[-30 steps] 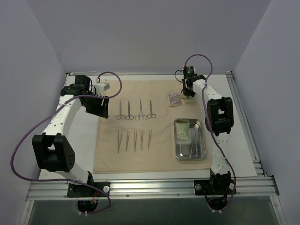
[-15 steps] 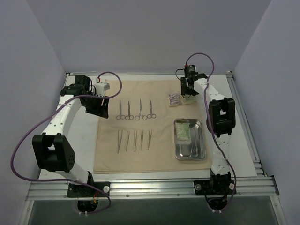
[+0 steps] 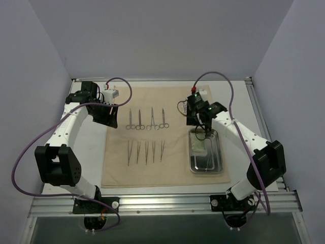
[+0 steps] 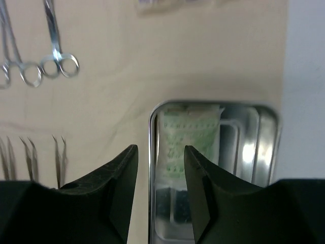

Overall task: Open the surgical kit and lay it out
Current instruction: Pick up the medical item from the container.

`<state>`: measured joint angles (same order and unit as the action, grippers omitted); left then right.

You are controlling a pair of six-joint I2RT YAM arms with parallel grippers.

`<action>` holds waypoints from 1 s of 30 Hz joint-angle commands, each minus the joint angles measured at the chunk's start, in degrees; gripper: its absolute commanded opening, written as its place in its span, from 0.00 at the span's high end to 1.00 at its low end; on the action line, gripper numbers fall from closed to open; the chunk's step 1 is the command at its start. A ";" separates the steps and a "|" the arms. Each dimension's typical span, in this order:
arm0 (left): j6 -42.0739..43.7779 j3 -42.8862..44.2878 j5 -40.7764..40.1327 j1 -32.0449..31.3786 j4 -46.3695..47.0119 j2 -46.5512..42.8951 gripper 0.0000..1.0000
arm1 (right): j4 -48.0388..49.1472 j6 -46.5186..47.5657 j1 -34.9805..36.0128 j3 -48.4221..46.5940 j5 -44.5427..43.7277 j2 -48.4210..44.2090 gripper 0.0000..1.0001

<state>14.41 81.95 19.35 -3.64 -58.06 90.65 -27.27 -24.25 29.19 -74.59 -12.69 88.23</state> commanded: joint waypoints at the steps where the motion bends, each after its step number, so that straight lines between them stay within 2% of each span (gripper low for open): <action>1: 0.26 1.19 1.12 0.04 0.67 -1.62 0.35 | -5.69 -8.43 3.93 7.25 -2.08 -1.12 0.62; 4: 0.18 0.76 1.47 0.04 0.85 -2.06 0.35 | -5.52 -11.51 6.84 11.30 -2.43 -4.28 0.62; 11: 0.26 0.49 1.56 -0.05 0.93 -2.32 0.35 | 1.15 -10.65 6.50 18.51 -2.42 -5.61 0.63; 19: 0.35 0.40 1.30 0.04 0.76 -2.32 0.35 | 9.33 -4.76 -1.23 22.46 -1.12 -3.24 0.67; 23: 0.26 0.58 1.39 0.04 0.76 -1.88 0.35 | 14.68 -2.12 -2.99 24.92 4.05 -3.15 0.67; 30: 0.26 0.84 1.48 0.04 0.58 -1.44 0.35 | 16.28 -1.24 -3.61 26.42 6.71 -1.66 0.65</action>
<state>14.39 81.95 19.79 -3.64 -58.06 90.54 -12.58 -26.89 25.89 -49.01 -8.01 85.89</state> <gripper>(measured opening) 0.654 0.348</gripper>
